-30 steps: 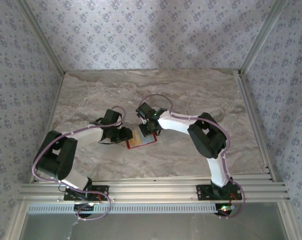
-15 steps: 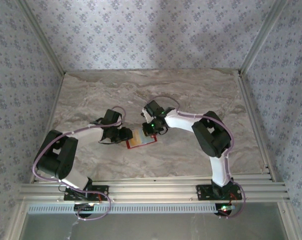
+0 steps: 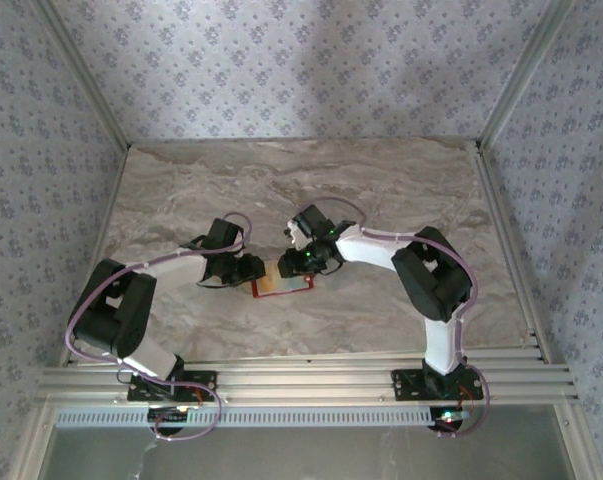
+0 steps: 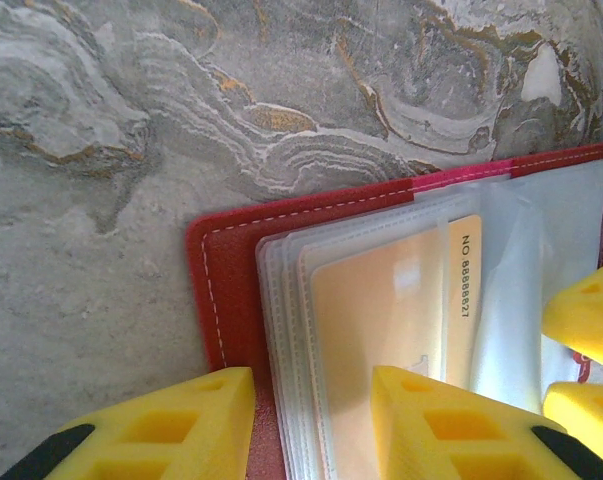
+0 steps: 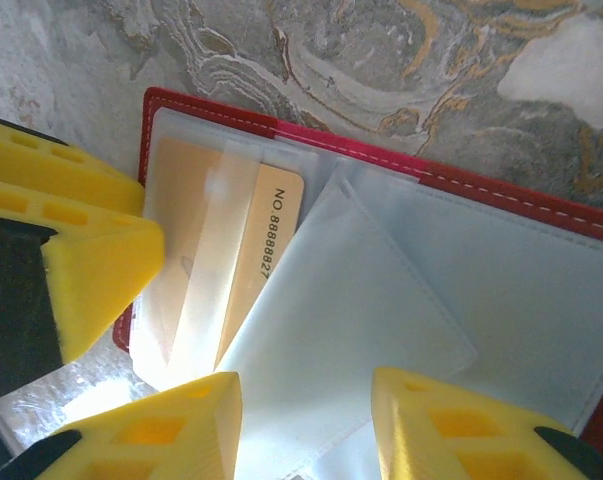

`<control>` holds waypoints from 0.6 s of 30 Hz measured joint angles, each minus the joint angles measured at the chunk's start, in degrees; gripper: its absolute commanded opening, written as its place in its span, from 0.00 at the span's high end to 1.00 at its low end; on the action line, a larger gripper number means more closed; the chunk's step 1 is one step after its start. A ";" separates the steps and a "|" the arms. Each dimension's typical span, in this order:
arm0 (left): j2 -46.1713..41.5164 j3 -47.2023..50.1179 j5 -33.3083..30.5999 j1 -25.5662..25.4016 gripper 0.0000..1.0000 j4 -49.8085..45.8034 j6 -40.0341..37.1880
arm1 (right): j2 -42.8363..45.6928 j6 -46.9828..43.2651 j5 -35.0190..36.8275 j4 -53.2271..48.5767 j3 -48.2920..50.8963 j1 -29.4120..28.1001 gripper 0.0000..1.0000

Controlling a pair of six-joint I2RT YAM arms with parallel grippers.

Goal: Put the credit cards into the card holder
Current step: Flip over the card slot in the card holder.

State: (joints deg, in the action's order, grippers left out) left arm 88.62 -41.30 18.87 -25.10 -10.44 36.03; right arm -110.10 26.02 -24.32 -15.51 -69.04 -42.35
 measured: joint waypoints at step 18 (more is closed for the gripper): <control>0.44 -0.02 1.09 0.37 0.64 0.35 0.20 | 4.37 8.44 -2.75 7.74 9.16 -1.55 0.42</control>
State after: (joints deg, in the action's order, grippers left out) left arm 89.06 -41.32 19.97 -24.73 -10.09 36.23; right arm -105.73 34.46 -27.07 -7.77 -59.88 -43.90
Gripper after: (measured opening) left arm 0.359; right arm 0.565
